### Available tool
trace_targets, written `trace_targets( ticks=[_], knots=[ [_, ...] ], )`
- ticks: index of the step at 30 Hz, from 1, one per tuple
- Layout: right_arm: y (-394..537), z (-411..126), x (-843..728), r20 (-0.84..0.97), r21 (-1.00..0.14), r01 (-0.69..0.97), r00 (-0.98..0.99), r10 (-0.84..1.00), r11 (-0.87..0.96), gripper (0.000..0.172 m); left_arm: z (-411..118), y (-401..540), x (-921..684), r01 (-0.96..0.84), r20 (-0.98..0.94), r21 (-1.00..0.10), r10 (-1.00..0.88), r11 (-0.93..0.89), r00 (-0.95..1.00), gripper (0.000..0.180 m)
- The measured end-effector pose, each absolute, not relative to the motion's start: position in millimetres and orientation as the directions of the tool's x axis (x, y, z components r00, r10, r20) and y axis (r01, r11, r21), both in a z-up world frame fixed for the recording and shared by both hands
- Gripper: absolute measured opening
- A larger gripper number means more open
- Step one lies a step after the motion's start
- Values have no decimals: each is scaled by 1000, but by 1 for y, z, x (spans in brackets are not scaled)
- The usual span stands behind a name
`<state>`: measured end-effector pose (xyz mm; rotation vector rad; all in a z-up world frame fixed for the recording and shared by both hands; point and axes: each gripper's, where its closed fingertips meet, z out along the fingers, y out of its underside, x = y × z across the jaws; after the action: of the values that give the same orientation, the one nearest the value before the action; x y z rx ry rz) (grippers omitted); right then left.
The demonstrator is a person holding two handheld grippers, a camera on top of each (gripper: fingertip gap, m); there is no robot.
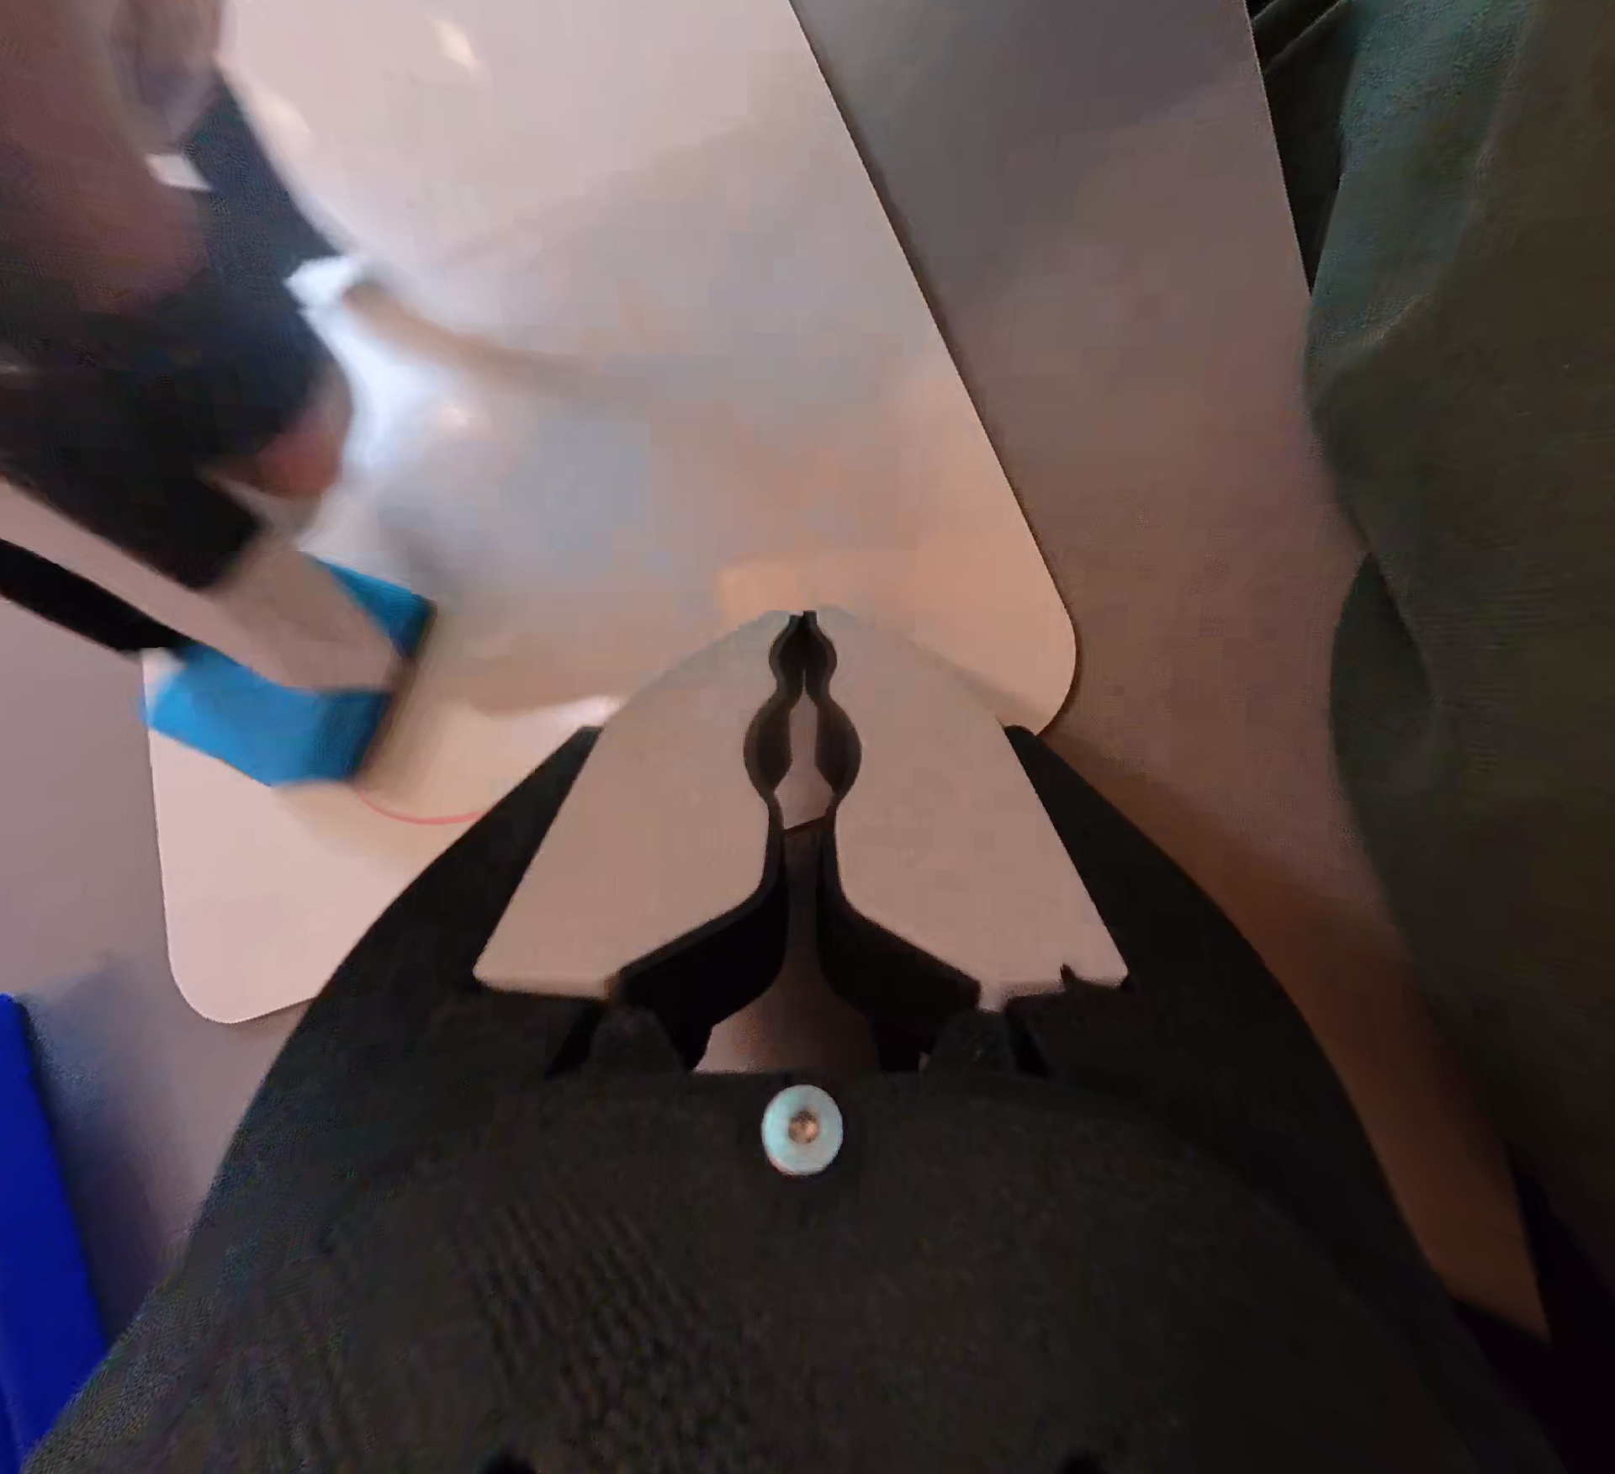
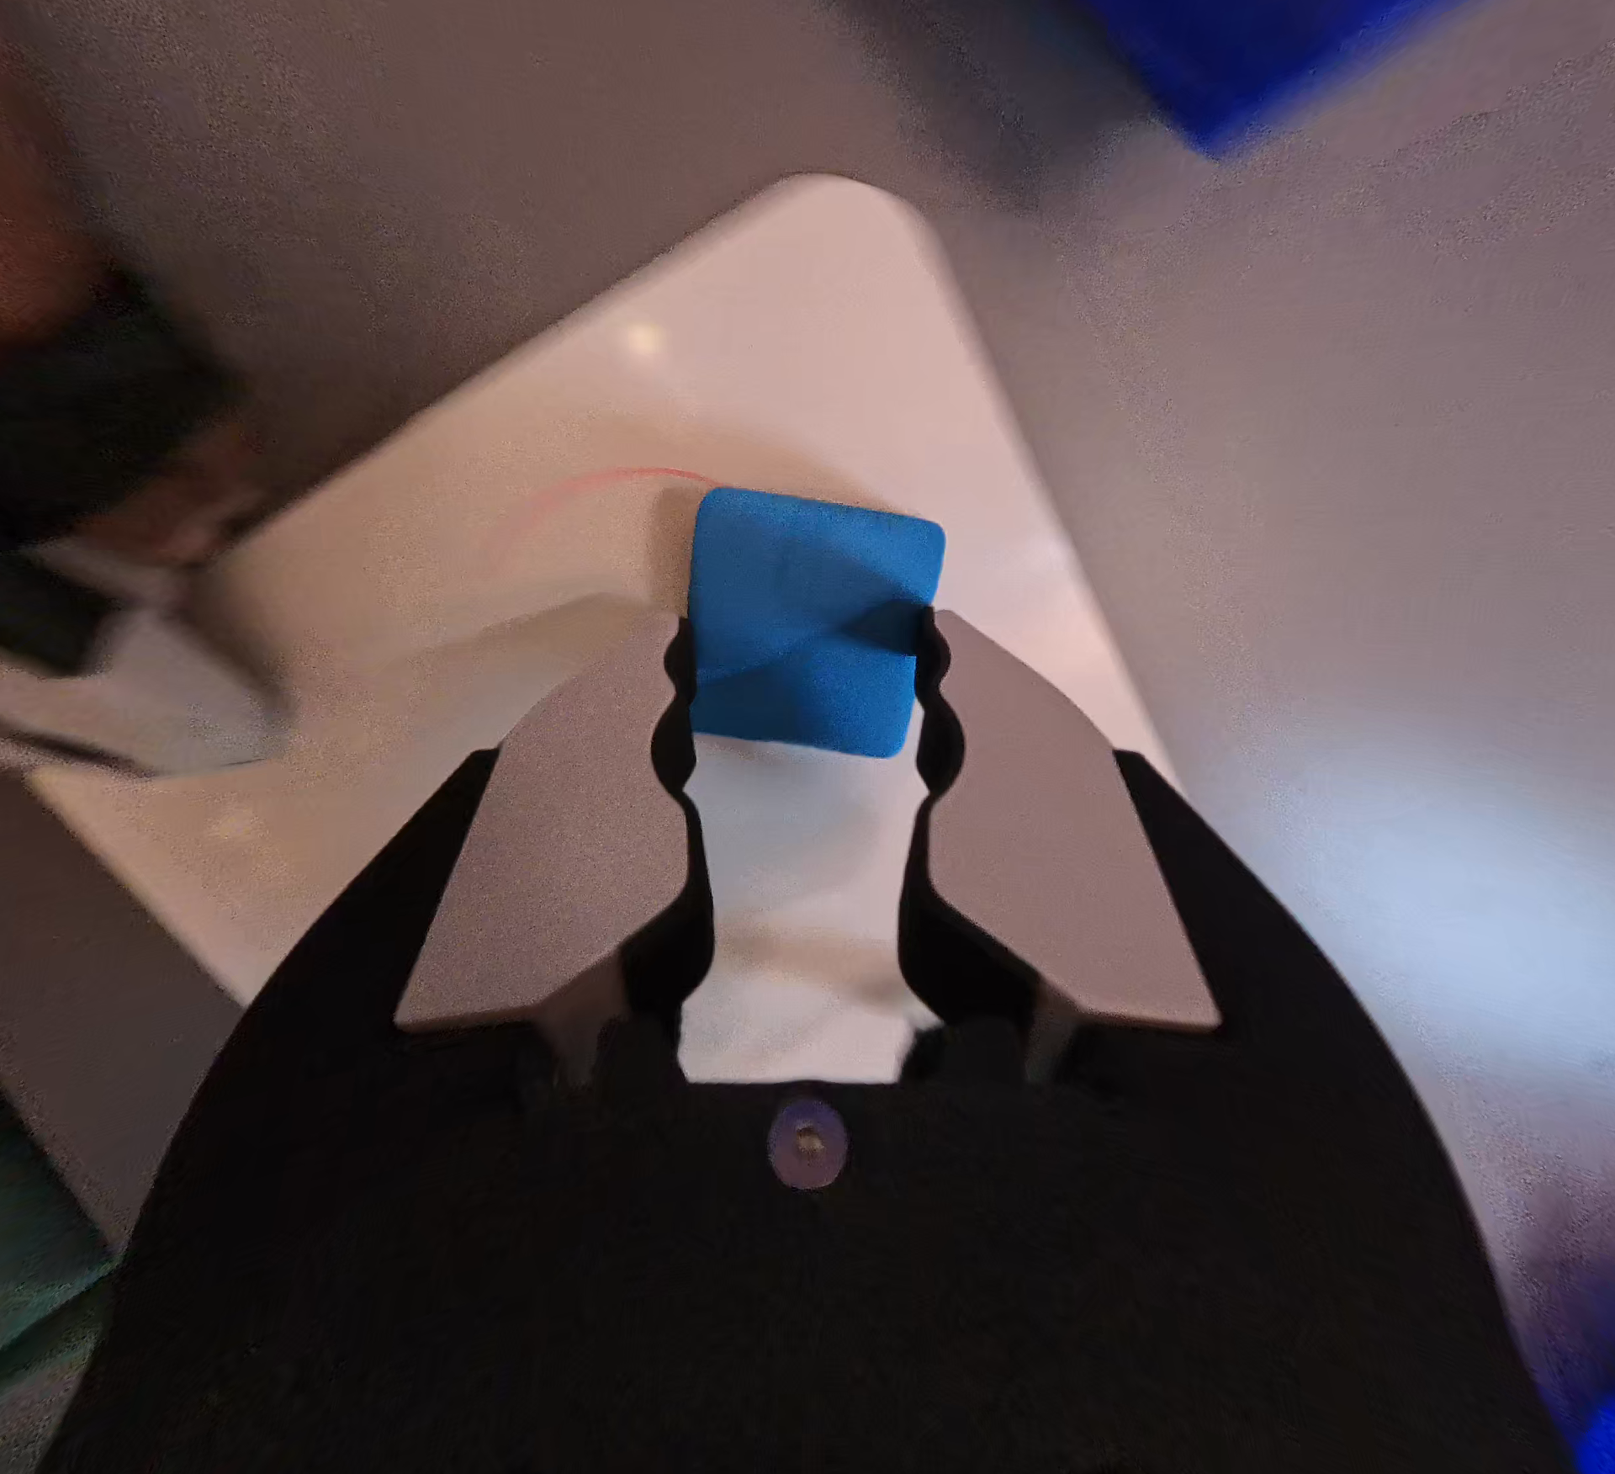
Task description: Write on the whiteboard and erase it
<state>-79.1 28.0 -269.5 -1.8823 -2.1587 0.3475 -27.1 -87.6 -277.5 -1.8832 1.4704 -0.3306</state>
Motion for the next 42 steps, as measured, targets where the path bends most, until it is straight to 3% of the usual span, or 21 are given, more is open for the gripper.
trace_targets(
  ticks=[3, 9, 14, 19, 25, 28, 31, 33, 37, 42],
  knots=[
    [79, -270, -45, 30, -291, 956, 39, 999, -29, 49, -278, -86, -29, -740, -225, -665, -919, -98, 324, 0],
    [-32, -270, -67, 19, -302, 907, -301, 954, 292, 49, -277, -87, -27, -733, -205, -672, -926, -102, 317, 0],
    [57, -270, -74, 23, -327, 944, -33, 999, 38, 49, -277, -88, -28, -735, -218, -670, -921, -99, 322, 0],
    [-26, -270, -81, 24, -276, 910, -315, 949, 309, 49, -277, -88, -28, -729, -205, -678, -926, -99, 316, 1],
    [58, -270, -80, 59, -280, 955, -85, 995, 99, 49, -277, -92, -28, -731, -220, -676, -923, -89, 316, 0],
    [-3, -270, -65, 15, -253, 935, -254, 967, 250, 49, -277, -92, -27, -727, -208, -681, -927, -91, 311, 1],
    [-43, -270, -92, 32, -297, 882, -375, 926, 367, 49, -277, -93, -25, -728, -207, -680, -929, -89, 307, 1],
    [-9, -270, -112, 36, -344, 901, -268, 963, 264, 49, -277, -94, -24, -732, -223, -677, -925, -80, 307, 1],
    [93, -270, -60, 76, -304, 953, 38, 996, -13, 49, -277, -94, -24, -732, -227, -677, -924, -78, 309, 0],
    [152, -270, 60, 62, -347, 886, 348, 936, -306, 49, -277, -96, -22, -731, -225, -678, -926, -73, 301, 0]
  ],
)
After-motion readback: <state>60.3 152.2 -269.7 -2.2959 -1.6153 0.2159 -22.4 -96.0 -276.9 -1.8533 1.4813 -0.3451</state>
